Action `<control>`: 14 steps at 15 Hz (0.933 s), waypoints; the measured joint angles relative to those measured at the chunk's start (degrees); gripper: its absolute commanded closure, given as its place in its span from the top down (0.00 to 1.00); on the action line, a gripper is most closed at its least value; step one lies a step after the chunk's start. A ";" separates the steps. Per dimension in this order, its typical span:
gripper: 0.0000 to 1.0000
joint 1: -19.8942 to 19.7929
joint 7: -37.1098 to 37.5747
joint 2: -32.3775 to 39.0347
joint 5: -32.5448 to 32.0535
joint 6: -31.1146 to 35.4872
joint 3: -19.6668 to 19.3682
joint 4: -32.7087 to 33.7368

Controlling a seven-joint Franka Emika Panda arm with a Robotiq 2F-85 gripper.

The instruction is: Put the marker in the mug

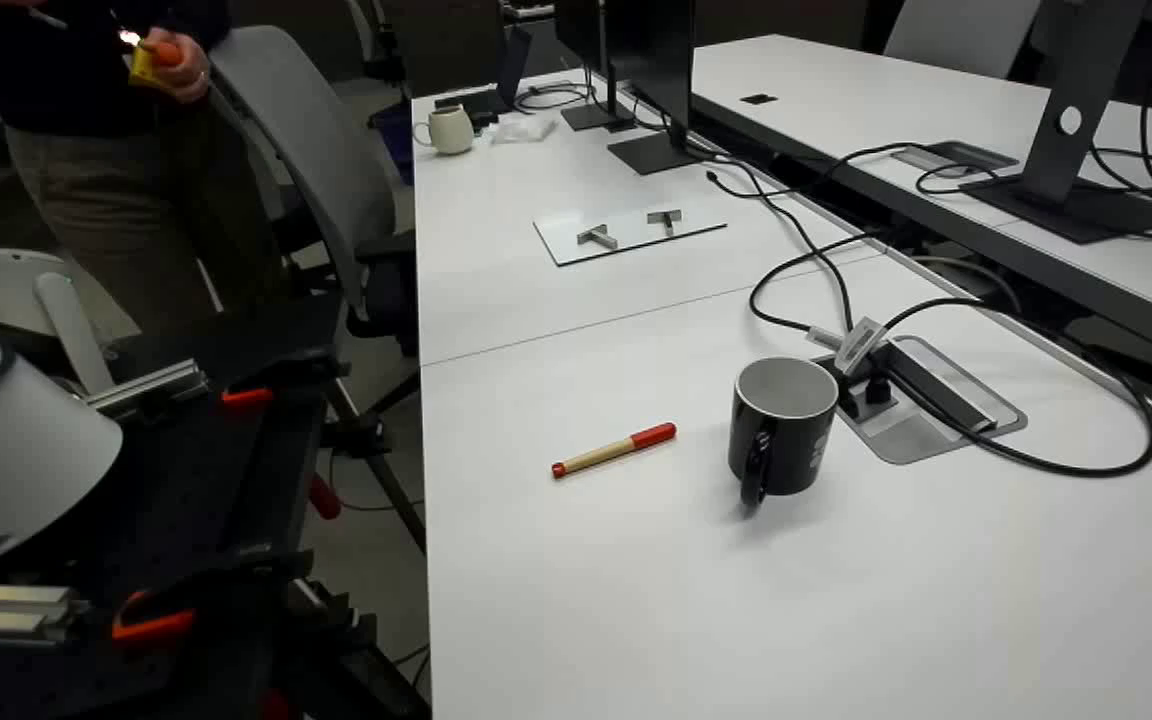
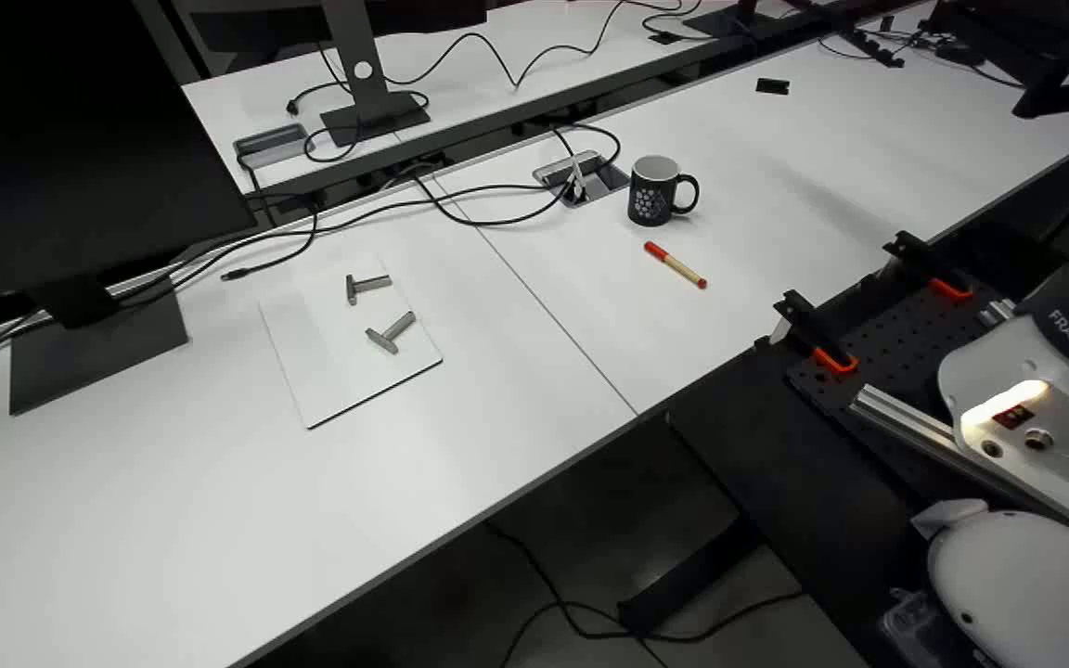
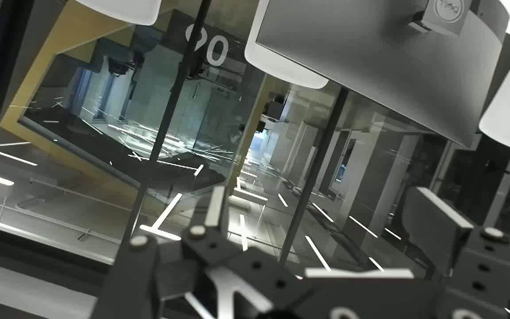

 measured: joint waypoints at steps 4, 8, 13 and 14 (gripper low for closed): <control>1.00 0.00 0.00 0.00 0.01 0.00 0.00 -0.15; 1.00 0.00 0.14 0.00 0.02 0.00 0.08 -1.06; 1.00 0.00 0.34 0.00 0.02 0.00 0.30 -1.96; 1.00 0.00 0.36 0.00 0.02 0.00 0.30 -1.96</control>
